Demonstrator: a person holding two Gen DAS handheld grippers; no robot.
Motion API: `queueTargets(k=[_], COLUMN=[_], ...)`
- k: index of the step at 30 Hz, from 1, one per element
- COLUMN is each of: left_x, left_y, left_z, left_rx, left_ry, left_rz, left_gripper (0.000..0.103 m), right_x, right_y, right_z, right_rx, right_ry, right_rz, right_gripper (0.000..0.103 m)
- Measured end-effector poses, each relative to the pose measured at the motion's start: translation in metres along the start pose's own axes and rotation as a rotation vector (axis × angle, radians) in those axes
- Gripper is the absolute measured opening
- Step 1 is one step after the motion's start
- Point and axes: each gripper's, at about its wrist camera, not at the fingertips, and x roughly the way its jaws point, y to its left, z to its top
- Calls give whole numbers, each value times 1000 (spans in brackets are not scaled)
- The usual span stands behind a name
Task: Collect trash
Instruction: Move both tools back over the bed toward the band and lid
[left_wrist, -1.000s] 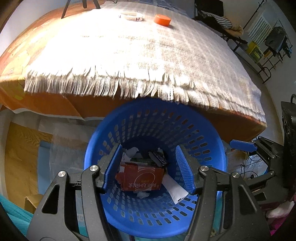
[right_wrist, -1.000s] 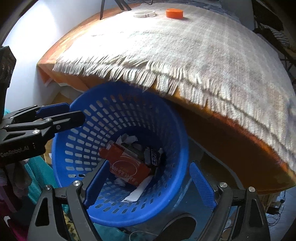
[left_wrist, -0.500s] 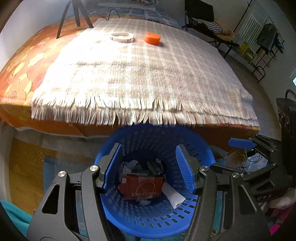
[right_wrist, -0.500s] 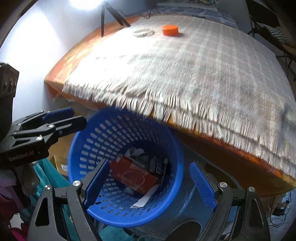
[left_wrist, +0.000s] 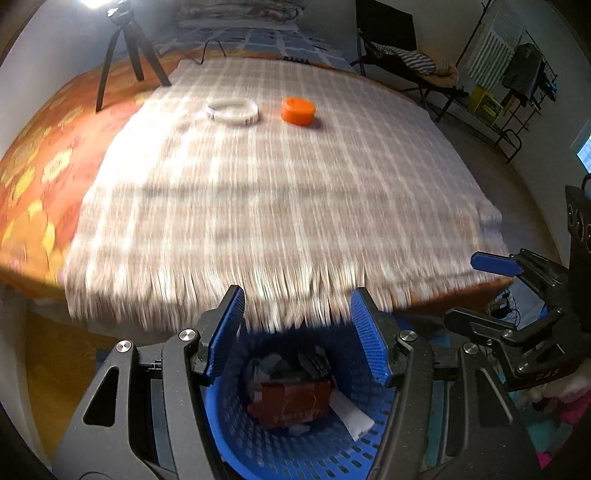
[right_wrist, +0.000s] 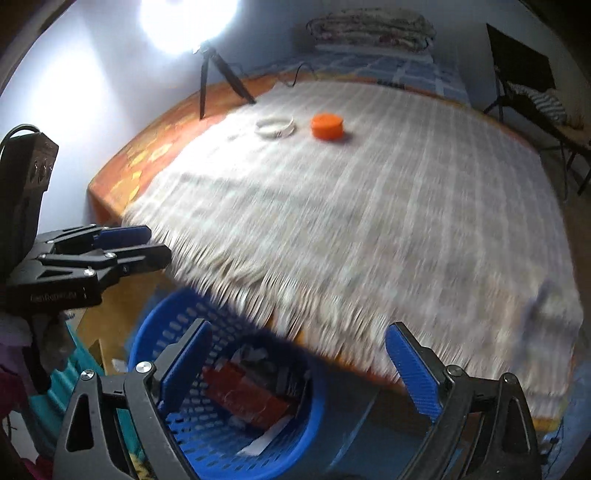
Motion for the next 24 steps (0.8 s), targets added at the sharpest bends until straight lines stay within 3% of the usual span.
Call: queueTargets(k=[13, 18, 24], left_x=[34, 54, 82], left_y=[42, 58, 85], left_z=[102, 125, 148], left_rx=[-43, -60, -162], left_ry=[-23, -9, 17], left_rz=[20, 32, 2], left_gripper=[61, 61, 61], right_x=[18, 38, 68], right_y=[-30, -28, -28], right_z=[90, 121, 152], right_rx=[3, -32, -31], right_ry=[-64, -82, -96], right_rz=[-28, -45, -66], right_gripper=[96, 96, 95])
